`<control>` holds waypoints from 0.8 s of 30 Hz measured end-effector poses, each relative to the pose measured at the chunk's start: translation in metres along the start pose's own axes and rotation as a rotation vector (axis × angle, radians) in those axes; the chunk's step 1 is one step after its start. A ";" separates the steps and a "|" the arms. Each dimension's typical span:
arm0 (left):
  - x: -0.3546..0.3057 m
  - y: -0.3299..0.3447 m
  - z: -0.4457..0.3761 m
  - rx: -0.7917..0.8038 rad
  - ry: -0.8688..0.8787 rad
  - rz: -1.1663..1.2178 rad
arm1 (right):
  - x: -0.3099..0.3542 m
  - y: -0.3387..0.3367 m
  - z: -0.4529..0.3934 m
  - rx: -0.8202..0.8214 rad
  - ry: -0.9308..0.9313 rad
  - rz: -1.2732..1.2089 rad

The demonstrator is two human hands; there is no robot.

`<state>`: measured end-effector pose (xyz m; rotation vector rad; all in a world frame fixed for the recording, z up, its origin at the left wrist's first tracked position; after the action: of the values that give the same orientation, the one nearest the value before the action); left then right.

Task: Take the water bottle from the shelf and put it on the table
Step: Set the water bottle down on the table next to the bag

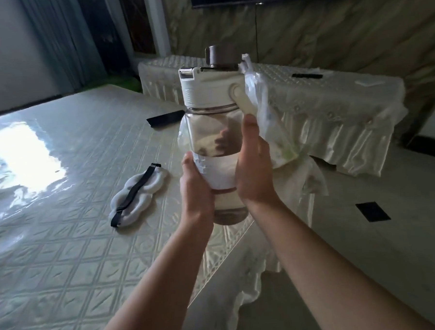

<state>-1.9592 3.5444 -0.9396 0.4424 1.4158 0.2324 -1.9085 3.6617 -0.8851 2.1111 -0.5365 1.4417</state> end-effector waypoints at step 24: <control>0.033 -0.025 -0.041 0.054 0.079 0.060 | -0.040 0.009 -0.001 -0.091 -0.162 -0.047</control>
<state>-1.9973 3.5420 -0.9837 0.5260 1.4905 0.2629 -1.9286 3.6559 -0.9204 2.1645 -0.5978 1.2038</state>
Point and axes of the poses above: each hand's wrist, its own z-axis away from the middle knuckle, its own y-axis out of the palm, x = y × z, the point moved 8 cm from there along -z, towards the middle knuckle, and after that the axes turned 3 degrees about x, right-handed, at the moved point
